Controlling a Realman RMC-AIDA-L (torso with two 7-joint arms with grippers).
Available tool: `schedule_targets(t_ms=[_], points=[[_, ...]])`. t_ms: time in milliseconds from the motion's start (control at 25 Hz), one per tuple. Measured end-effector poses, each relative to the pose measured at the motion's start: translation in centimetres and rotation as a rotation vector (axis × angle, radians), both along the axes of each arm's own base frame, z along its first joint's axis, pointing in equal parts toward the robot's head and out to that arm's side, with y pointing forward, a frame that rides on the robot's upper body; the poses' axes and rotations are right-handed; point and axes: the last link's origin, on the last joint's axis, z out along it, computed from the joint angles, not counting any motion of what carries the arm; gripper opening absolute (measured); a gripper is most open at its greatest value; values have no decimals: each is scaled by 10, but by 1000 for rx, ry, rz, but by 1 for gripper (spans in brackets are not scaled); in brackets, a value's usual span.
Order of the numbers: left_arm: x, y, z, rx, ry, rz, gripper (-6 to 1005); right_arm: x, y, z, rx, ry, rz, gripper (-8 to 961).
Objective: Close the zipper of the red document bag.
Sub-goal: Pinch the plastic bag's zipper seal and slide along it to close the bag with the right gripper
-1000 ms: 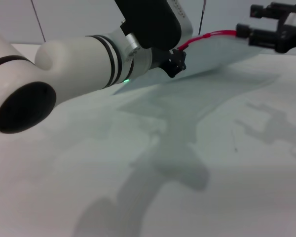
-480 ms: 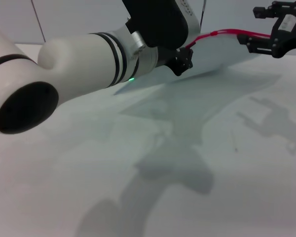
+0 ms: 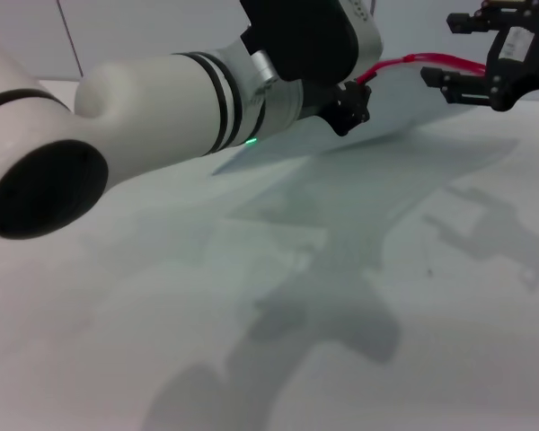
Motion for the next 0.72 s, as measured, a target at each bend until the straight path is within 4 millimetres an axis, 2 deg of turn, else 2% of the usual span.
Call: schedule_targets(t_ms=[560, 720], points=[[1, 0, 1, -1, -1, -4, 75, -27, -11, -10, -59, -10, 108, 678], [3, -1, -1, -8, -1, -11, 76, -29, -11, -14, -61, -22, 118, 673]])
